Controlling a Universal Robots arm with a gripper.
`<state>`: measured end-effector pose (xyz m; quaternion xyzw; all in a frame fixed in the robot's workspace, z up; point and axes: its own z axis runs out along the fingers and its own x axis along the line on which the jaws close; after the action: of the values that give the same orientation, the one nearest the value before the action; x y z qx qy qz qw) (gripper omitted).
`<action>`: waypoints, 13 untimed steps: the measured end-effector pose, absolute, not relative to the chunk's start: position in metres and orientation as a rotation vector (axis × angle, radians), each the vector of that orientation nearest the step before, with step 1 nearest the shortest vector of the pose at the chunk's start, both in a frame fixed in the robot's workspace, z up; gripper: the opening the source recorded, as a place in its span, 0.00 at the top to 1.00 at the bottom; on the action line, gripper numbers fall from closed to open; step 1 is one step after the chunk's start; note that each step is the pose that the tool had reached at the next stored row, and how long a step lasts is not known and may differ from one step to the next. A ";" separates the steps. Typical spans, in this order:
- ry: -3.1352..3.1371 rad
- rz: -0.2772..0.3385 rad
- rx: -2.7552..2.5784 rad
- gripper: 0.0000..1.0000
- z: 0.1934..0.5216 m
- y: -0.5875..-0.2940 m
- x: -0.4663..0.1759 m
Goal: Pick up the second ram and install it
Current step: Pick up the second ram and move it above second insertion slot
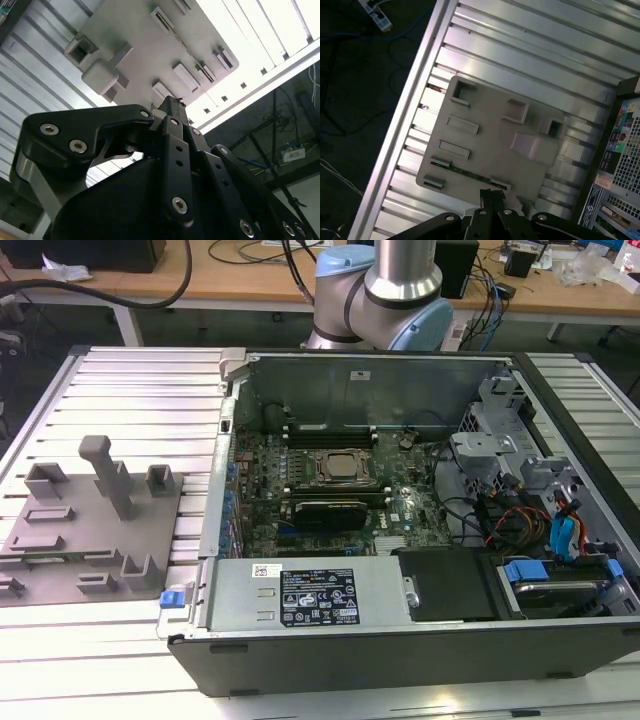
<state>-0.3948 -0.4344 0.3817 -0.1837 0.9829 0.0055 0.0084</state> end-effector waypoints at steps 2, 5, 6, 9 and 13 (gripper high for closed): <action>3.057 0.018 -0.647 0.89 0.382 -0.434 -0.395; 3.044 0.018 -0.707 0.89 0.382 -0.434 -0.395; 3.040 0.018 -0.725 0.89 0.382 -0.434 -0.395; 3.017 0.019 -0.815 0.89 0.382 -0.434 -0.395; 2.977 0.020 -0.955 0.89 0.382 -0.434 -0.395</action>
<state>-0.3948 -0.4344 0.3817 -0.3054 0.9522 0.0065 0.0077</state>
